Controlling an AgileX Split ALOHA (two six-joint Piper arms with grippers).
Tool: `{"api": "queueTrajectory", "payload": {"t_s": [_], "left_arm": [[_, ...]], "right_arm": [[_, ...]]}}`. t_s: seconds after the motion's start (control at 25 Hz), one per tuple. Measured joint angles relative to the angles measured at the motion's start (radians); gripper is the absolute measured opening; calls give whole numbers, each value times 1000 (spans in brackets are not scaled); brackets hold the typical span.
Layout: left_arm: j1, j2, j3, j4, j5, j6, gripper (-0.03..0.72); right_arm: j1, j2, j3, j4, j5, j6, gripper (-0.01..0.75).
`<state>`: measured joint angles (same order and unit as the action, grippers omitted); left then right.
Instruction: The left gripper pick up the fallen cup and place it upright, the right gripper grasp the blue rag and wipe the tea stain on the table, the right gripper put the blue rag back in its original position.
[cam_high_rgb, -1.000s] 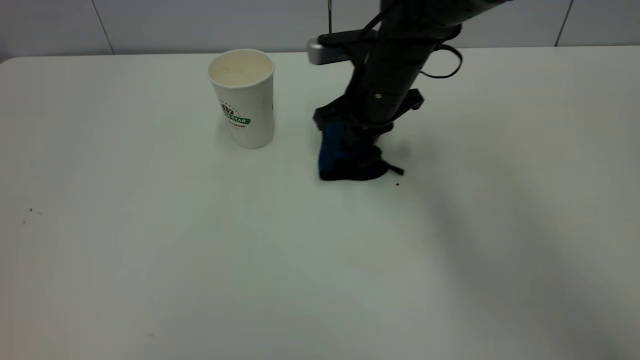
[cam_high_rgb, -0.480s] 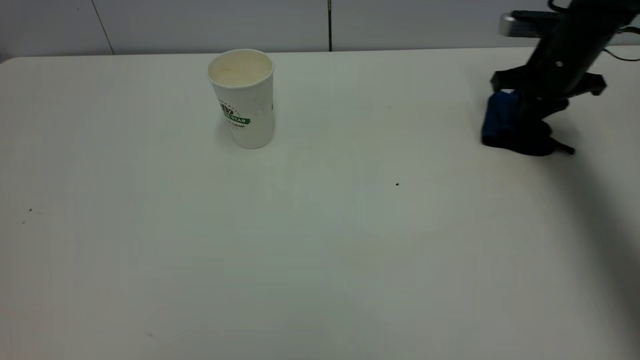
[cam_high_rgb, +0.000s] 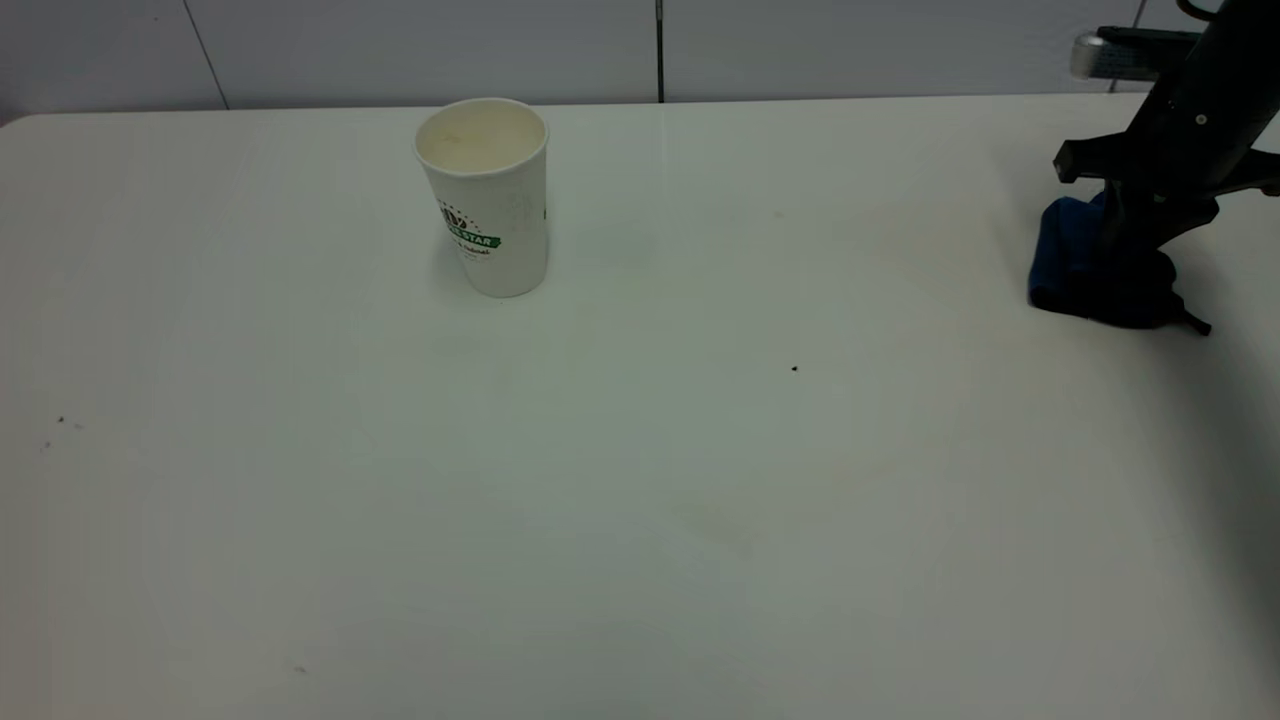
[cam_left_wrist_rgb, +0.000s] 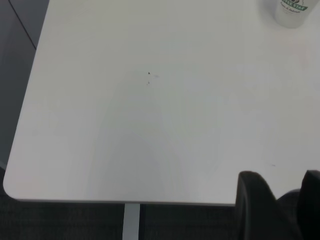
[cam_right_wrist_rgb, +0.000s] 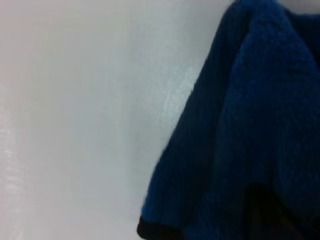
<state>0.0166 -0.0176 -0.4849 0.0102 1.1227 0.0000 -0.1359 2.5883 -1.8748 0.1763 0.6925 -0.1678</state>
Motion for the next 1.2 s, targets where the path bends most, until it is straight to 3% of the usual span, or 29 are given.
{"api": "queueTrajectory", "payload": {"t_s": [0.32, 0.44, 0.6, 0.92, 1.2], "left_arm": [[0, 0, 0, 0, 0, 0, 240], [0, 0, 0, 0, 0, 0, 240], [0, 0, 0, 0, 0, 0, 240], [0, 0, 0, 0, 0, 0, 240], [0, 0, 0, 0, 0, 0, 240]], "right_arm": [[0, -69, 0, -19, 87, -1, 577], [0, -112, 0, -49, 131, 0, 661], [0, -206, 0, -66, 225, -9, 665], [0, -464, 0, -83, 507, -16, 563], [10, -722, 102, -84, 528, 32, 559]]}}
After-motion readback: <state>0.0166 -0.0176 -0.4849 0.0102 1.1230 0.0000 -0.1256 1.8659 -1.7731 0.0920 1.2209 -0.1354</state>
